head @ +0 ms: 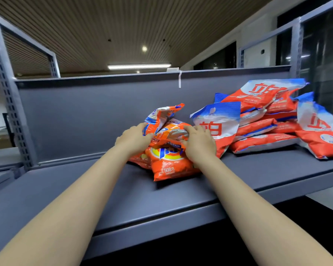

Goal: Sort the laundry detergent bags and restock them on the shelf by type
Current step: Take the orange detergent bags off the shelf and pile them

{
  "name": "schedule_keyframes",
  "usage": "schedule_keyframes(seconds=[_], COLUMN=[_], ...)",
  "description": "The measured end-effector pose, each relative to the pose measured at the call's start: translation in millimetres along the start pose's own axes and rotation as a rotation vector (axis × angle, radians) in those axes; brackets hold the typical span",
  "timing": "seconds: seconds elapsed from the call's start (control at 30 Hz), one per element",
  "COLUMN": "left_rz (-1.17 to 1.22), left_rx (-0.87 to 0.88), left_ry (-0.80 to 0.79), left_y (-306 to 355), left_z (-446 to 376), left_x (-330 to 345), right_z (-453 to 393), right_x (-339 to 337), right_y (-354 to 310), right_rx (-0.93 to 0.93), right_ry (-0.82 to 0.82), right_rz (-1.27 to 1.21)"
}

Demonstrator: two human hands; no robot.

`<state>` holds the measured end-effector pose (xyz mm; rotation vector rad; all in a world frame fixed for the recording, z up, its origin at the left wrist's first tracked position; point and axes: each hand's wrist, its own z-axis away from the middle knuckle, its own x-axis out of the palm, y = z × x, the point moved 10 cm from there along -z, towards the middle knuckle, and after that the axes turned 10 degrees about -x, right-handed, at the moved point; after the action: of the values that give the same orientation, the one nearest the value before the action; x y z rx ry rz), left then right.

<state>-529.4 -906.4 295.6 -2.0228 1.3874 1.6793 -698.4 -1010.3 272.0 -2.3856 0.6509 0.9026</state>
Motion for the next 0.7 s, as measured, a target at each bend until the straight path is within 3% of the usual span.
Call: schedule_keyframes(seconds=[0.2, 0.4, 0.7], left_rz=[0.108, 0.061, 0.004], left_rx=[-0.049, -0.063, -0.051], left_ry=[0.067, 0.155, 0.2], left_y=[-24, -58, -125], left_z=[31, 80, 164], left_x=[-18, -40, -102], right_z=[23, 55, 114], right_x=[-23, -34, -37], right_y=[-8, -41, -134], right_rx=[-0.009, -0.071, -0.197], right_ry=[0.152, 0.187, -0.042], right_rz=[-0.101, -0.171, -0.229])
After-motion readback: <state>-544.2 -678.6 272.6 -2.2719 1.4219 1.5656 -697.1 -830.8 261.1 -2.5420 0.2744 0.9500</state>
